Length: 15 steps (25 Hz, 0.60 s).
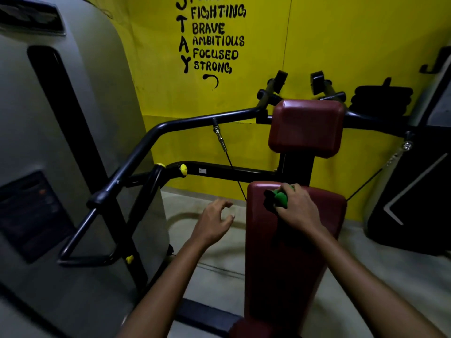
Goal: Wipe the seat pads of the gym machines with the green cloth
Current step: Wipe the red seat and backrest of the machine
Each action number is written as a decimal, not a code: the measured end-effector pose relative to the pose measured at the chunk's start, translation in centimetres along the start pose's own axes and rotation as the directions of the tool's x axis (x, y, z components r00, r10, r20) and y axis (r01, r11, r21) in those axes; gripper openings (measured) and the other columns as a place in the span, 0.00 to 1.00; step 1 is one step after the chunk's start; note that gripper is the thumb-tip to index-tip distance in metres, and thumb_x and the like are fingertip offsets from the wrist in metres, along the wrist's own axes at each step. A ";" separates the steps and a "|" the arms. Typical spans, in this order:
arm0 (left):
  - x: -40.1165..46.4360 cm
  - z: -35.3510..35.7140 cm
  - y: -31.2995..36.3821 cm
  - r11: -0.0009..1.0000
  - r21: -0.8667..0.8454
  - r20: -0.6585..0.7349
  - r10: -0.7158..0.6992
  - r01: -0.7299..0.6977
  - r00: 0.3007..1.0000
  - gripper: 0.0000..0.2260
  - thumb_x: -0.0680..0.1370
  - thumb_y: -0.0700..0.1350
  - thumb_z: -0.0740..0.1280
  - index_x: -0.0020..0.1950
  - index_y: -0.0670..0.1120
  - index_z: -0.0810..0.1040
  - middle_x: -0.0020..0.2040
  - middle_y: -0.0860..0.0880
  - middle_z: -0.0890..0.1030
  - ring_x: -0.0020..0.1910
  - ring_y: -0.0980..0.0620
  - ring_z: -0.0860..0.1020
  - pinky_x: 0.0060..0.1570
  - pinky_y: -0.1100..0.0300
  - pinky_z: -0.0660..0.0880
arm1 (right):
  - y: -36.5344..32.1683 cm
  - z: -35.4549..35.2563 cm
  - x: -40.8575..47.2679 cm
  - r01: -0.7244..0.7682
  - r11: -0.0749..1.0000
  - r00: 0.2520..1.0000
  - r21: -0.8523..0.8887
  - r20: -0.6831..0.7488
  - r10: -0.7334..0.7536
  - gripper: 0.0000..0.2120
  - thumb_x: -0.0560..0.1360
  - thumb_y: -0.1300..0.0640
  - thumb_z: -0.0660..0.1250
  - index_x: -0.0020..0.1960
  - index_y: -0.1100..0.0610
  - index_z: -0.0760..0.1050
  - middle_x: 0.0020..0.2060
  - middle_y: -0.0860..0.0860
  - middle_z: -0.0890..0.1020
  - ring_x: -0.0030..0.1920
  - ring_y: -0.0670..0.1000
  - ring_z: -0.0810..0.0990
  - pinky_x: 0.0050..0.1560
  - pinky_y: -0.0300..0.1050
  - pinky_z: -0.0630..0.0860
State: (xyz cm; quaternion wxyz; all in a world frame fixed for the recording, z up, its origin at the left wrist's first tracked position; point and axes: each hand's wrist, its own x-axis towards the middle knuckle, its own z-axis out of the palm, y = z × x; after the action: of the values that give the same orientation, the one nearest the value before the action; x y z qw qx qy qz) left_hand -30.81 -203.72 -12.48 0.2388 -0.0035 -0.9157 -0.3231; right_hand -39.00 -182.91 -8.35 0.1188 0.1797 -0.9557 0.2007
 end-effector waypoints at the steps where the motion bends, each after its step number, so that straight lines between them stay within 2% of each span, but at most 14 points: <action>1: -0.7 -0.7 -0.2 1.000 -0.008 -0.016 0.000 -0.001 1.000 0.13 0.76 0.42 0.68 0.60 0.42 0.77 0.58 0.46 0.78 0.59 0.50 0.75 0.49 0.66 0.65 | -0.8 -0.1 -1.0 -0.020 1.000 1.000 0.010 -0.010 0.020 0.22 0.73 0.51 0.68 0.64 0.53 0.67 0.60 0.55 0.71 0.60 0.57 0.70 0.52 0.51 0.73; 3: -2.9 -1.9 -0.3 1.000 -0.018 0.002 -0.006 0.006 1.000 0.13 0.76 0.41 0.68 0.60 0.41 0.76 0.58 0.45 0.78 0.59 0.49 0.75 0.49 0.66 0.66 | -2.2 -0.3 -3.5 -0.056 0.998 0.998 0.012 -0.005 0.056 0.23 0.73 0.51 0.68 0.65 0.53 0.65 0.61 0.56 0.71 0.60 0.57 0.70 0.53 0.53 0.73; 8: -6.7 -4.5 0.0 0.999 0.002 0.014 -0.042 0.042 0.999 0.16 0.77 0.43 0.67 0.64 0.42 0.74 0.61 0.45 0.76 0.61 0.49 0.73 0.55 0.61 0.68 | -4.5 -1.4 -6.4 0.015 0.999 1.000 0.030 0.002 -0.015 0.25 0.73 0.51 0.68 0.67 0.53 0.65 0.62 0.55 0.71 0.60 0.57 0.71 0.53 0.53 0.73; 10: -8.8 -5.9 0.2 0.998 0.005 -0.034 -0.070 0.070 0.997 0.15 0.77 0.43 0.67 0.63 0.42 0.74 0.60 0.45 0.76 0.61 0.49 0.74 0.55 0.62 0.69 | -5.8 -1.9 -7.3 0.067 0.996 0.998 0.051 0.014 -0.068 0.26 0.73 0.51 0.68 0.68 0.53 0.65 0.62 0.55 0.71 0.61 0.57 0.71 0.52 0.50 0.72; 13: -12.7 -8.1 0.8 0.991 -0.030 -0.197 -0.137 0.134 0.971 0.11 0.77 0.40 0.67 0.59 0.42 0.77 0.55 0.47 0.79 0.56 0.51 0.76 0.51 0.70 0.67 | -8.0 -1.4 -8.7 0.148 0.983 0.986 0.113 0.060 -0.155 0.26 0.73 0.52 0.68 0.69 0.52 0.65 0.62 0.54 0.71 0.61 0.56 0.71 0.52 0.49 0.71; 15: -16.1 -9.9 1.4 0.984 -0.013 -0.253 -0.173 0.175 0.952 0.11 0.76 0.39 0.67 0.58 0.42 0.78 0.54 0.49 0.78 0.54 0.54 0.76 0.52 0.71 0.67 | -10.1 -0.3 -9.6 0.199 0.964 0.974 0.174 0.070 -0.214 0.23 0.73 0.53 0.68 0.66 0.52 0.68 0.60 0.53 0.73 0.58 0.56 0.72 0.52 0.49 0.73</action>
State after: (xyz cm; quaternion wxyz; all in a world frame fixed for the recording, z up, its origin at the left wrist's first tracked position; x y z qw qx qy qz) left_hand -12.01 -206.09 -12.03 0.3243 0.1195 -0.8760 -0.3364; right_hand -26.31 -188.56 -7.50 0.0813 0.2964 -0.9160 0.2580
